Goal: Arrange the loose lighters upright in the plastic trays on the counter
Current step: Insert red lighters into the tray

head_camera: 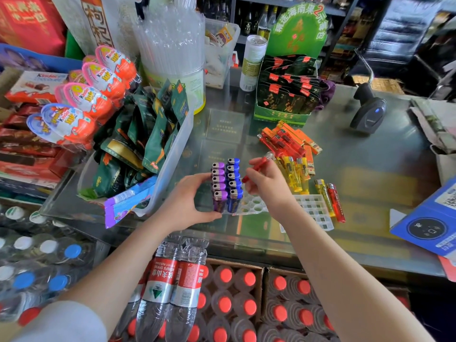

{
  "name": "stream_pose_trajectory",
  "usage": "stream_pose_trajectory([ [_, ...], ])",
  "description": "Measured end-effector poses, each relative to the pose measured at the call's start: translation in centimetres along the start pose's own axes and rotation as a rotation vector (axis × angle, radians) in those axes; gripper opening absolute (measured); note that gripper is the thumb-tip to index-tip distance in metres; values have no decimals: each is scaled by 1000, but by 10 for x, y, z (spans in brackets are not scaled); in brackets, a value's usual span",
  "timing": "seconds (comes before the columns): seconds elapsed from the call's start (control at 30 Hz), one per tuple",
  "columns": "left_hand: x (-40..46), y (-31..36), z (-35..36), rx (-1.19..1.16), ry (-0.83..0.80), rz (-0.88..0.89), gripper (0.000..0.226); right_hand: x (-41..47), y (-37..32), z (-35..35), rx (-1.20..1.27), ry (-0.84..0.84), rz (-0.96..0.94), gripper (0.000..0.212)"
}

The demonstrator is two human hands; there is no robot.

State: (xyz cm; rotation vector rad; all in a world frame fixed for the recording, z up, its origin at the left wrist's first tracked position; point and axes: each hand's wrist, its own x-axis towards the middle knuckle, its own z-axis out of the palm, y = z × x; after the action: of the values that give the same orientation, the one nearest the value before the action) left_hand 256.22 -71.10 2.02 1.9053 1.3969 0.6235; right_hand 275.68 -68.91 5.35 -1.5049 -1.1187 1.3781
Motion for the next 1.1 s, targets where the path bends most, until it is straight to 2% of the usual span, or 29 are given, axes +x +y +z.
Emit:
stream_pose_trajectory([
  [0.07,0,0,0,0,2,-1,74,2,1,0,-169,-47,-52,12],
  [0.27,-2,4,-1,3,24,14,74,11,3,-4,-521,37,-253,14],
  [0.33,-2,4,-1,9,29,24,73,12,0,-7,-649,11,-328,15],
  [0.43,-2,6,-3,4,26,26,72,16,-2,-9,-792,-82,-448,13],
  [0.57,-3,9,-2,-2,36,29,71,21,4,-7,-882,-95,-557,18],
  [0.73,-4,17,-2,36,40,25,69,24,7,-9,-1021,-109,-523,22],
  [0.83,-2,17,-3,75,37,28,68,29,0,-27,-980,-144,-488,29],
  [0.93,3,15,-3,89,31,34,63,40,-7,-42,-943,61,-521,26],
  [1.0,9,14,-1,76,50,44,59,49,-11,-42,-1001,202,-496,25],
  [1.1,14,9,1,45,62,24,66,63,-15,-38,-1195,243,-355,27],
])
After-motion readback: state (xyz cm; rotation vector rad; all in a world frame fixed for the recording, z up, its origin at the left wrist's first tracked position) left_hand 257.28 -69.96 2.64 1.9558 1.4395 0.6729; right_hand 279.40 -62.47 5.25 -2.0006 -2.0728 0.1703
